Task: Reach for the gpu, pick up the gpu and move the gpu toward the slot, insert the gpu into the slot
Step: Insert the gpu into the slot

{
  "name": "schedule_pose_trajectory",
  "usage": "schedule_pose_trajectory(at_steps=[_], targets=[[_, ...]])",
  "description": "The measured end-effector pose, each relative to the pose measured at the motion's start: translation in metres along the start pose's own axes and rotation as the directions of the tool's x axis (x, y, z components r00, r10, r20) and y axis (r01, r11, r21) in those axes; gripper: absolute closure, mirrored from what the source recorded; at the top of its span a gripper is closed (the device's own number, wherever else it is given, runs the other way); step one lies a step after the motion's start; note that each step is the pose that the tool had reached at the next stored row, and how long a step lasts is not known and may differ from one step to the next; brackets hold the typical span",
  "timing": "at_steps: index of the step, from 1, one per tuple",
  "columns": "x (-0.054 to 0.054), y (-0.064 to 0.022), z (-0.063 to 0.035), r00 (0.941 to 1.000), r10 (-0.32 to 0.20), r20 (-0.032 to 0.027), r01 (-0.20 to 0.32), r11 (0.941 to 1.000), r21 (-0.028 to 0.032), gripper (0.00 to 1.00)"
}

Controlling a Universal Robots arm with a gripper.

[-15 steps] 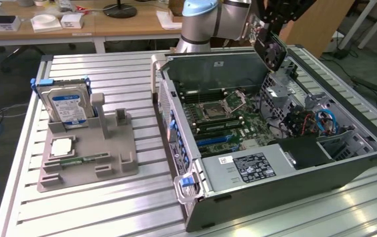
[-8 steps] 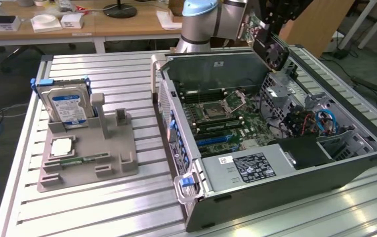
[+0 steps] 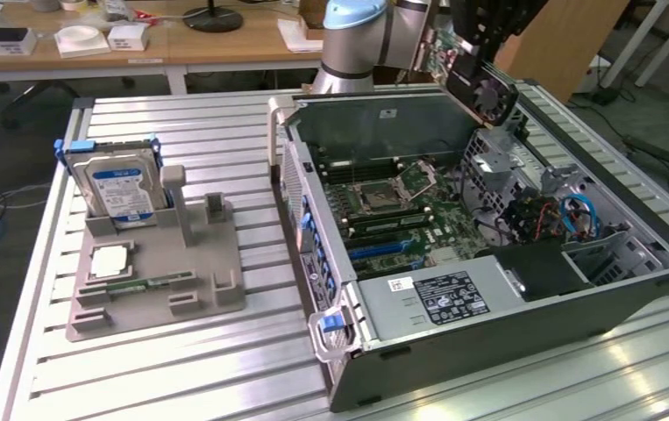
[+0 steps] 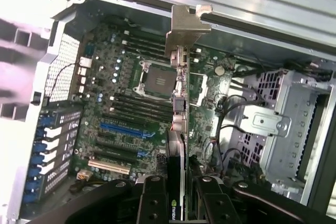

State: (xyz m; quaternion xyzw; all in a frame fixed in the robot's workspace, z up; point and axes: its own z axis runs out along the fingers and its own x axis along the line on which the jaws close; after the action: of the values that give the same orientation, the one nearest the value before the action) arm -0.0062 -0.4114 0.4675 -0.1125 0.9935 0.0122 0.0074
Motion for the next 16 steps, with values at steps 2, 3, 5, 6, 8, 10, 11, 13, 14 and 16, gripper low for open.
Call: schedule_pose_trajectory(at_steps=[2,3,5,6,8,10,11,13,14,16], targets=[[0.0000,0.0000,0.0002,0.9996,-0.027,-0.0006,0.027,0.9996,-0.0004,0.74],[0.0000,-0.0001,0.0002,0.9992,-0.039,-0.0009,0.039,0.9992,-0.0007,0.74],[0.0000,-0.0001,0.0004,0.9976,-0.069,-0.0015,0.069,0.9976,-0.0013,0.74],[0.0000,-0.0001,0.0005,0.9963,-0.086,-0.0019,0.086,0.9963,-0.0016,0.74],[0.0000,-0.0001,0.0008,0.9929,-0.119,-0.0025,0.119,0.9929,-0.0023,0.74],[0.0000,-0.0001,0.0009,0.9883,-0.152,-0.0033,0.152,0.9883,-0.0029,0.74],[0.0000,-0.0001,0.0010,0.9859,-0.167,-0.0035,0.167,0.9859,-0.0032,0.74],[0.0000,-0.0001,0.0012,0.9807,-0.196,-0.0041,0.196,0.9807,-0.0038,0.74],[0.0001,-0.0001,0.0013,0.9779,-0.209,-0.0044,0.209,0.9780,-0.0041,0.74],[0.0001,-0.0001,0.0016,0.9708,-0.240,-0.0049,0.240,0.9708,-0.0049,0.74]])
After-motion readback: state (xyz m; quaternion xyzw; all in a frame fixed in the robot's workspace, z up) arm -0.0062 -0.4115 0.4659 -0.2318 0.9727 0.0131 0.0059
